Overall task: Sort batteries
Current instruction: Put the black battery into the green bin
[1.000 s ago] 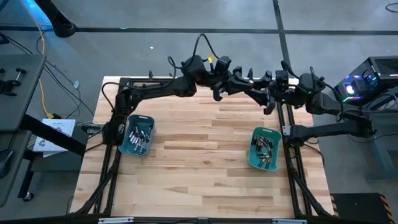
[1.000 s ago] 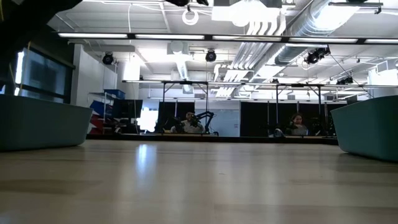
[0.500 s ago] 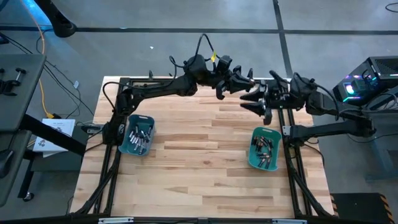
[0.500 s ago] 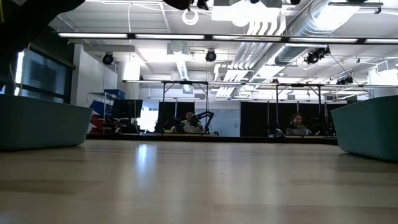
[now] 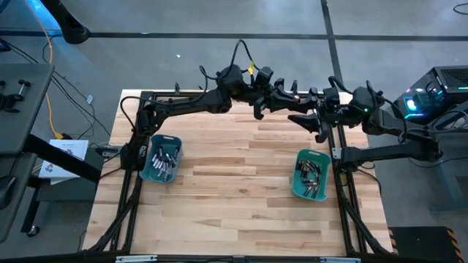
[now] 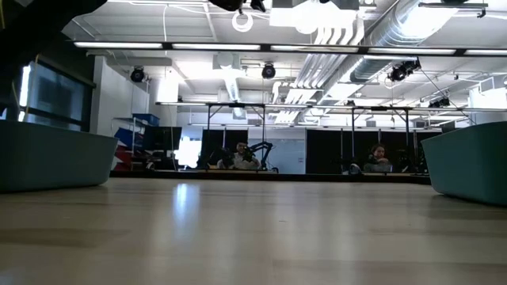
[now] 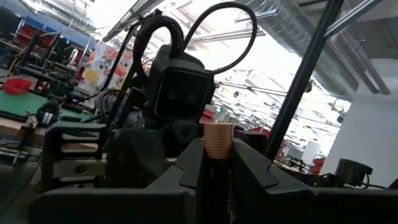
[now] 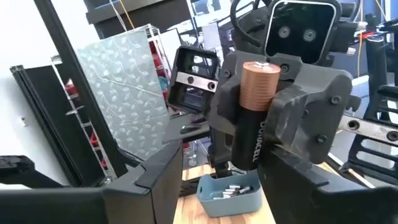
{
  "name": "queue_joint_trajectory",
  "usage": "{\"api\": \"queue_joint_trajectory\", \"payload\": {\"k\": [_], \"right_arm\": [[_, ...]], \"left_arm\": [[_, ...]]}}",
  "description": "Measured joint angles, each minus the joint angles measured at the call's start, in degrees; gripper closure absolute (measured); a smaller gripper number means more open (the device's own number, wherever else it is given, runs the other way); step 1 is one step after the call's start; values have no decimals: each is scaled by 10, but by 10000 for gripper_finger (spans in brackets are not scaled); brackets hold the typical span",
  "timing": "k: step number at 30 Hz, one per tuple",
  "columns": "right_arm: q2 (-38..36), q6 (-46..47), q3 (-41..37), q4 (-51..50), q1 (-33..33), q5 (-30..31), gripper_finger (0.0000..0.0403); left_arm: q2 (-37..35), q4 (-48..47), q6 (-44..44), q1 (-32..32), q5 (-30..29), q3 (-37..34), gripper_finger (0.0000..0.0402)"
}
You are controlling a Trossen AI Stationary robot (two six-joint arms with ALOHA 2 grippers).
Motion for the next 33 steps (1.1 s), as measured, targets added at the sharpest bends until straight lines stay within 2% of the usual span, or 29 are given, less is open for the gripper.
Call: {"api": "queue_joint_trajectory", "payload": {"k": [6, 10, 14, 18, 21, 23, 26, 29, 31, 33], "right_arm": [[0, 1, 0, 0, 0, 18, 255], [0, 13, 0, 0, 0, 55, 314], [0, 11, 0, -2, 0, 63, 378], [-4, 69, 0, -37, 1, 84, 380], [-13, 124, 0, -115, 0, 98, 380], [-18, 173, 1, -174, 0, 101, 380], [-25, 267, 1, -305, 0, 78, 380], [-18, 369, 1, -441, 5, 34, 380], [-9, 426, 0, -545, 21, 6, 380], [2, 480, -6, -610, 44, -21, 380]], "left_arm": [[0, -2, 9, 0, -4, 0, 360], [0, -4, 13, 0, -8, 0, 360], [-2, -20, 44, -1, -10, 0, 351], [-1, -40, 85, 6, 17, 0, 323], [-2, -108, 106, 26, 74, 0, 286], [-4, -155, 126, 47, 135, -1, 262], [-13, -248, 117, 80, 183, -2, 240], [-30, -361, 139, 108, 175, 1, 237], [-38, -452, 198, 120, 125, 0, 241], [-47, -541, 264, 122, 45, -1, 247]]}}
